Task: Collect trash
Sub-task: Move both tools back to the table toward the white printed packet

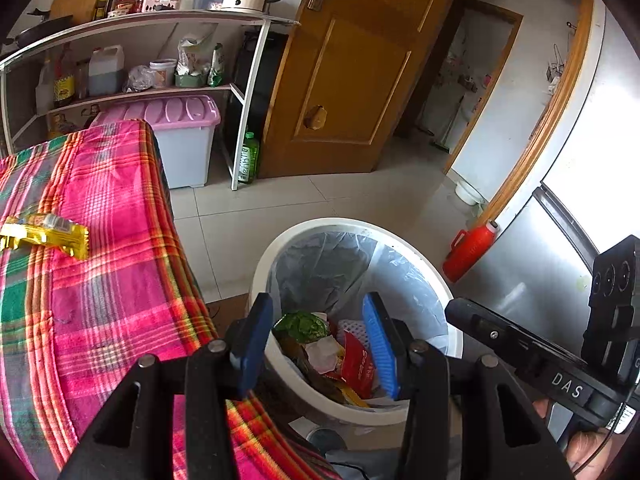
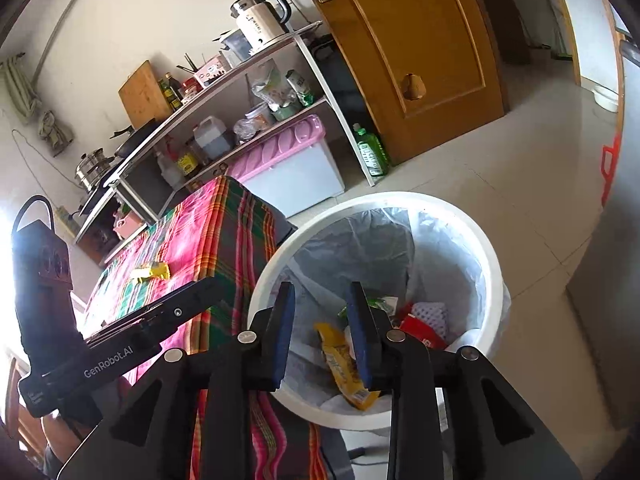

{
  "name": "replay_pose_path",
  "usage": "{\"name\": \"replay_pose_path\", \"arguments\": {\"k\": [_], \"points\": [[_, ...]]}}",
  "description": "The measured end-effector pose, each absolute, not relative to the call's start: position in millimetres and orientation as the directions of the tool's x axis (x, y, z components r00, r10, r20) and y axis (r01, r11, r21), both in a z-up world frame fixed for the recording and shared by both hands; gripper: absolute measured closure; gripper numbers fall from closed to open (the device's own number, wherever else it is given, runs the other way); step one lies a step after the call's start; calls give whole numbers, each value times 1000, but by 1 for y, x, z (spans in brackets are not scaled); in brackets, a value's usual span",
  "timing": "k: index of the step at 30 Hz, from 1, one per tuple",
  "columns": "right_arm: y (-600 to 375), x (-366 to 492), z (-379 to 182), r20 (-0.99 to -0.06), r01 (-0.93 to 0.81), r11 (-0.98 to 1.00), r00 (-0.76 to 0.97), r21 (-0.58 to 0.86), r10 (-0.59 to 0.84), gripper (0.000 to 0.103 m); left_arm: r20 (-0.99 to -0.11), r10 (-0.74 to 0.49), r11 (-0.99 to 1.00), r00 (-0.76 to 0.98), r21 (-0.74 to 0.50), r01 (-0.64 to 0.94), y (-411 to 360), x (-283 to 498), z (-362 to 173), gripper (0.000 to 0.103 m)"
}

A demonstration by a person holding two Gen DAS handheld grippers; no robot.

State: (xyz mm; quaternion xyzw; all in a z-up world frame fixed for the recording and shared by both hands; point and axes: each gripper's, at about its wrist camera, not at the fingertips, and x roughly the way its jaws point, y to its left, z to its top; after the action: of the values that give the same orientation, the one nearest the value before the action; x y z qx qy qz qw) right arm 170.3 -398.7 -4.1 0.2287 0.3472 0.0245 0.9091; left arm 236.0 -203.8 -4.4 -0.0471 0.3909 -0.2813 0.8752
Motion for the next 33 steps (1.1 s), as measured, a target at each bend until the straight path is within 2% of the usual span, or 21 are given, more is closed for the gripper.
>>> {"name": "replay_pose_path", "arguments": {"k": [11,33], "points": [[-344,165,10,-586,-26,907,755,420,293,70,-616,-477,878,626,-299,375,-145,214,12,54],[-258,155,29,-556,-224,907,729,357,399,62,-593,-320,946,739,-246,212,-50,169,14,54]]}}
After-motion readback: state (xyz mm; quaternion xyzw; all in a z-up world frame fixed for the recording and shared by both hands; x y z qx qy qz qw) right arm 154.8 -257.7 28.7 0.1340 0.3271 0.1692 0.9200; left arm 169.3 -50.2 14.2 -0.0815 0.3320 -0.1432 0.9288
